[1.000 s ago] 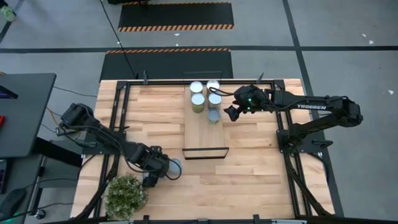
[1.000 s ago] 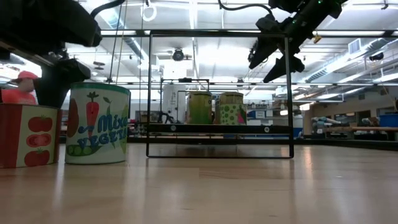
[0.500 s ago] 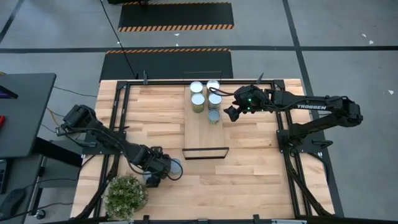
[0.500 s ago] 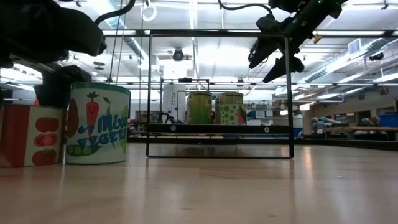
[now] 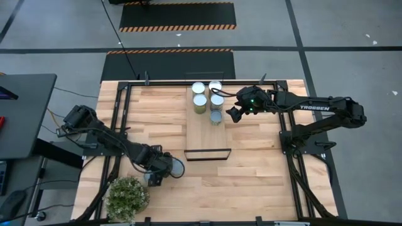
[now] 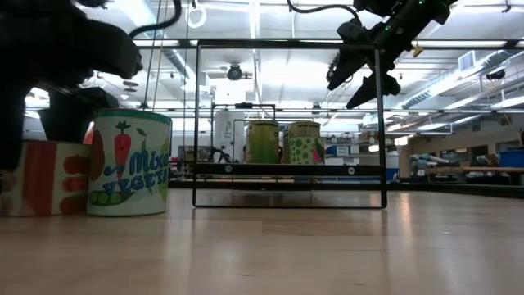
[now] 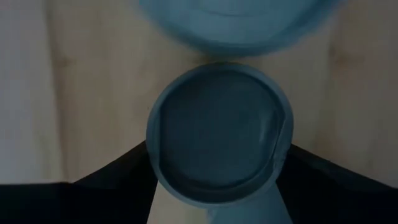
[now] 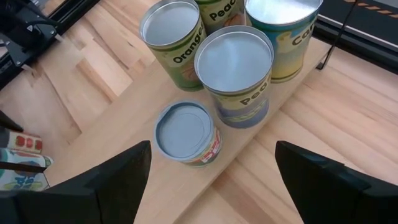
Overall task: Pick and place cans onto a shelf
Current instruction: Put the canned tomatoes on the shelf
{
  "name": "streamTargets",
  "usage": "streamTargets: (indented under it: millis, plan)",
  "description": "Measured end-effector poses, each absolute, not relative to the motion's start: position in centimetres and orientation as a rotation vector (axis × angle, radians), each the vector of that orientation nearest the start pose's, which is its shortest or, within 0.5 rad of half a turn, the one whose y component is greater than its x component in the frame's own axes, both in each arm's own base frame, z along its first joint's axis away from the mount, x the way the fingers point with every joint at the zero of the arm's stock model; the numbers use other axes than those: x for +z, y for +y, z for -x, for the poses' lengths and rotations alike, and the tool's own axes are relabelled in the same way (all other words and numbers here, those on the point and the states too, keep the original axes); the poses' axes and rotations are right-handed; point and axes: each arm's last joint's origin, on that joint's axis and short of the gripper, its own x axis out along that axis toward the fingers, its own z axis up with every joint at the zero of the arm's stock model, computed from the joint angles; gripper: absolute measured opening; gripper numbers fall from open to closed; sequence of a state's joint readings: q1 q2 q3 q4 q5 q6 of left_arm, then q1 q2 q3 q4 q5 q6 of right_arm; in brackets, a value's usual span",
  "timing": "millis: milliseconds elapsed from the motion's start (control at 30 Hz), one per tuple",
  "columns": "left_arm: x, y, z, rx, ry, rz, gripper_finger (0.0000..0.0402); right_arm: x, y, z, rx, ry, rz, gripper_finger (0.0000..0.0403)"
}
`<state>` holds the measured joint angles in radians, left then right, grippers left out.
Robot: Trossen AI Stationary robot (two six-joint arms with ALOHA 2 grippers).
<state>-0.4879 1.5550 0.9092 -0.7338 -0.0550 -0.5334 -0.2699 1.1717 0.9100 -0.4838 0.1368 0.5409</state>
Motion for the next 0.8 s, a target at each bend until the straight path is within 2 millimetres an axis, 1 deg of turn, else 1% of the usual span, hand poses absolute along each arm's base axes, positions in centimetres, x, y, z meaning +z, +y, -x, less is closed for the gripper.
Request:
streamTargets:
  millis: [133, 200, 367, 467, 600, 800]
  plan:
    - [17.3, -10.8, -23.5, 0.079, 1.429, 0.065, 0.0285, 27.6, -6.8, -23.1, -0.581, 0.627, -0.556, 0.0350]
    - [17.5, -9.9, -23.4, 0.116, 1.445, 0.030, 0.0285, 27.6, -6.8, -23.1, -0.580, 0.627, -0.555, 0.0350]
    - [18.2, -6.8, -23.3, 0.251, 1.445, -0.041, 0.0284, 27.6, -6.8, -23.1, -0.575, 0.627, -0.540, 0.0350]
    - [18.9, -4.7, -23.6, 0.295, 1.427, -0.025, 0.0284, 27.6, -6.8, -23.1, -0.575, 0.626, -0.539, 0.0350]
    - [19.8, -2.1, -24.0, 0.306, 1.367, 0.000, 0.0284, 27.7, -6.9, -23.2, -0.572, 0.614, -0.539, 0.0350]
    - [20.8, 1.2, -24.4, 0.329, 1.288, 0.082, 0.0284, 27.7, -6.9, -23.2, -0.566, 0.613, -0.542, 0.0350]
